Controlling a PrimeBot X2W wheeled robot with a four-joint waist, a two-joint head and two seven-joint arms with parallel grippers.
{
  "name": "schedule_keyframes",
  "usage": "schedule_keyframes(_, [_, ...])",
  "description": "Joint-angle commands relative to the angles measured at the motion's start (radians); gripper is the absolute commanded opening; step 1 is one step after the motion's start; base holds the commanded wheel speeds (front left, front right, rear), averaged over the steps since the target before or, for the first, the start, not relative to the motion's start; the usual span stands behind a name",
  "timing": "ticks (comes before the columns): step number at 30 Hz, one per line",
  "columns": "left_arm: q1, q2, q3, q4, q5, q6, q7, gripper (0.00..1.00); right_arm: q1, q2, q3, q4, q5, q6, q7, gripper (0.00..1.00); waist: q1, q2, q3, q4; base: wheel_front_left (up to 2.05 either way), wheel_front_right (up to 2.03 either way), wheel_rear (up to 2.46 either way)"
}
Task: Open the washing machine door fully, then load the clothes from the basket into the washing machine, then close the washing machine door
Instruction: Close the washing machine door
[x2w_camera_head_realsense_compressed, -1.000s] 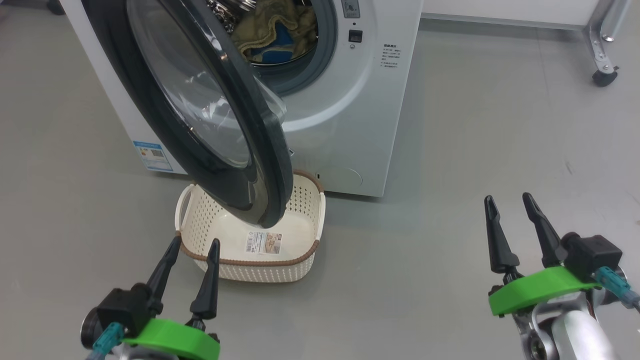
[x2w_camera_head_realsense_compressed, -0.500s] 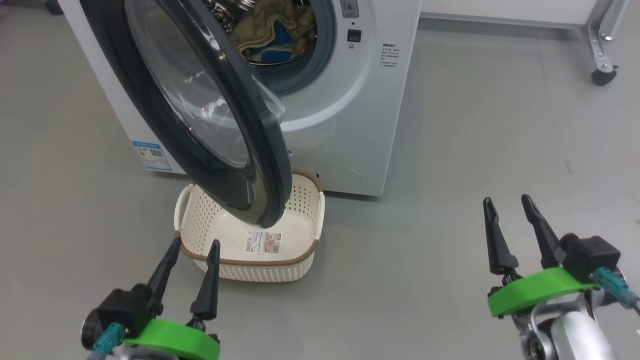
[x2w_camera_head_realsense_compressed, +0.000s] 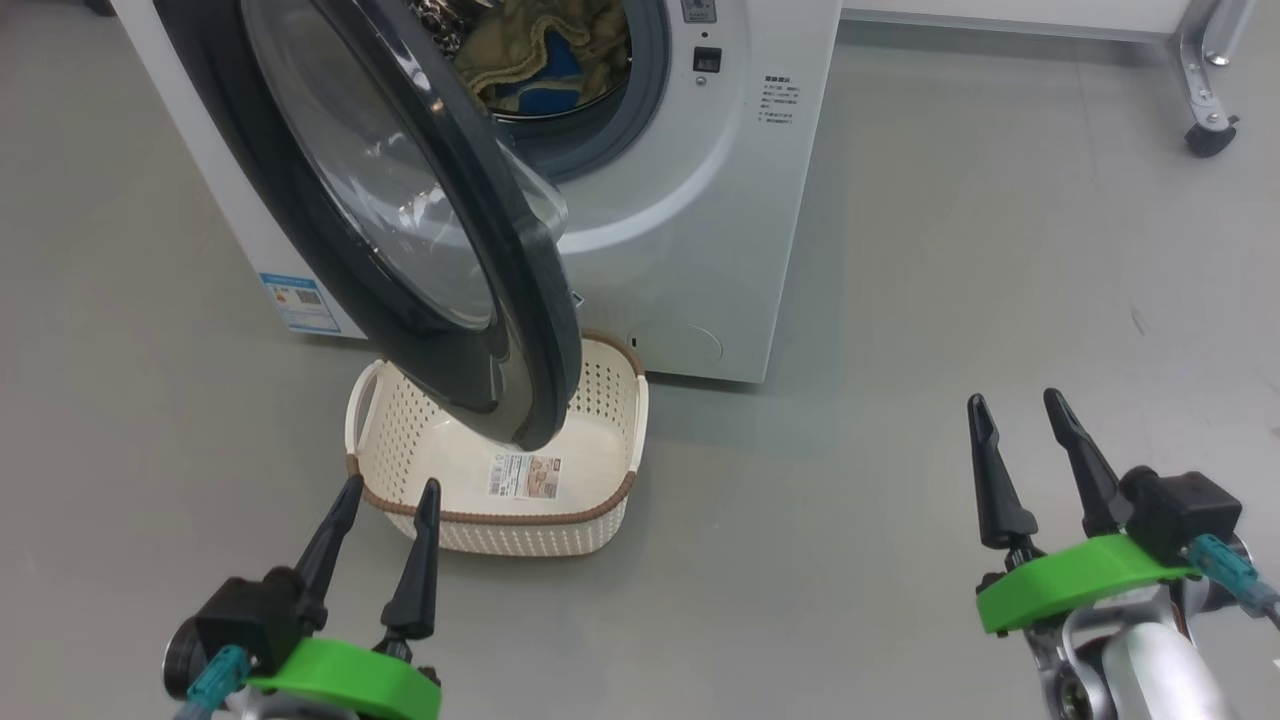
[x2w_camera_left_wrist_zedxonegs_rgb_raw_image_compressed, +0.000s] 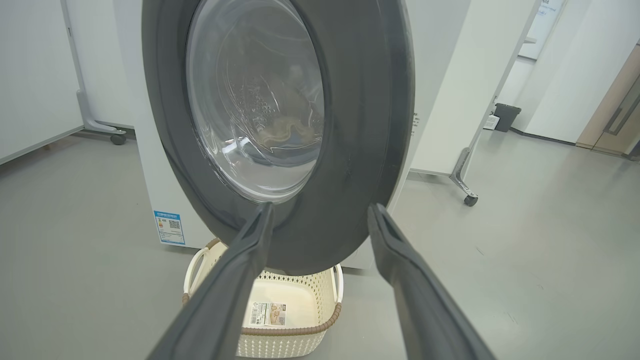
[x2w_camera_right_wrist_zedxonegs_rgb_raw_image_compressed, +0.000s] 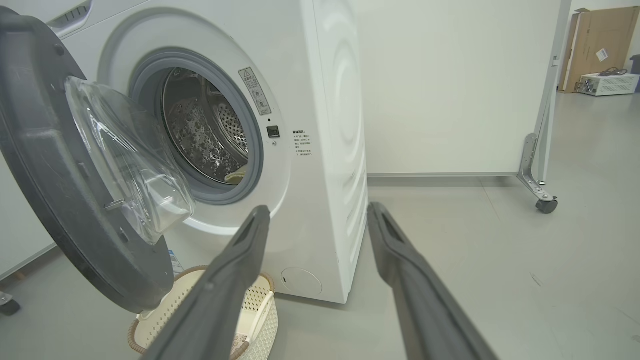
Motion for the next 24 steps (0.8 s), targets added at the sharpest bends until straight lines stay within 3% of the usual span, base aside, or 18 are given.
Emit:
schedule_keyframes(1, [-0.042,0.011,0.04,-0.026,0.001,0.0,-0.011,1.0,-0.026,-0.002,0.016,-0.03,-0.002,0.004,-0.01,1.0,0.0,0.0,0.0,0.0,0.0,0.0,0.0])
schedule_keyframes(9, [-0.044,0.011,0.037,-0.026,0.003,0.0,-0.011,1.0,-0.029,-0.002,0.007,-0.031,-0.004,0.004,-0.01,1.0,0.0,0.0,0.003,-0.001,0.0,0.0,0.0])
schedule_keyframes(10, [-0.045,0.01,0.036,-0.026,0.003,0.0,-0.011,1.0,-0.03,-0.002,0.005,-0.033,-0.004,0.004,-0.01,0.95,0.0,0.0,0.005,0.0,0.0,0.0,0.0])
schedule_keyframes(11, [-0.047,0.01,0.034,-0.026,0.004,0.0,-0.011,1.0,-0.033,-0.002,0.002,-0.04,-0.003,0.004,-0.01,0.3,0.0,0.0,0.008,0.001,0.0,0.0,0.0])
schedule_keyframes(12, [-0.05,0.009,0.033,-0.026,0.004,0.0,-0.011,1.0,-0.037,-0.002,-0.001,-0.048,0.0,0.004,-0.01,0.0,0.0,0.0,0.01,0.003,0.0,0.0,0.0])
schedule_keyframes(18, [-0.069,0.005,0.027,-0.03,0.005,0.0,-0.011,1.0,-0.084,-0.002,0.012,-0.108,-0.008,0.004,-0.01,0.0,0.0,0.0,0.037,0.023,0.0,0.0,0.0])
schedule_keyframes(24, [-0.09,-0.002,0.016,-0.033,0.004,0.0,-0.011,1.0,-0.179,-0.002,0.099,-0.162,-0.039,0.004,-0.01,0.0,0.0,0.0,0.071,0.055,0.0,0.0,0.0])
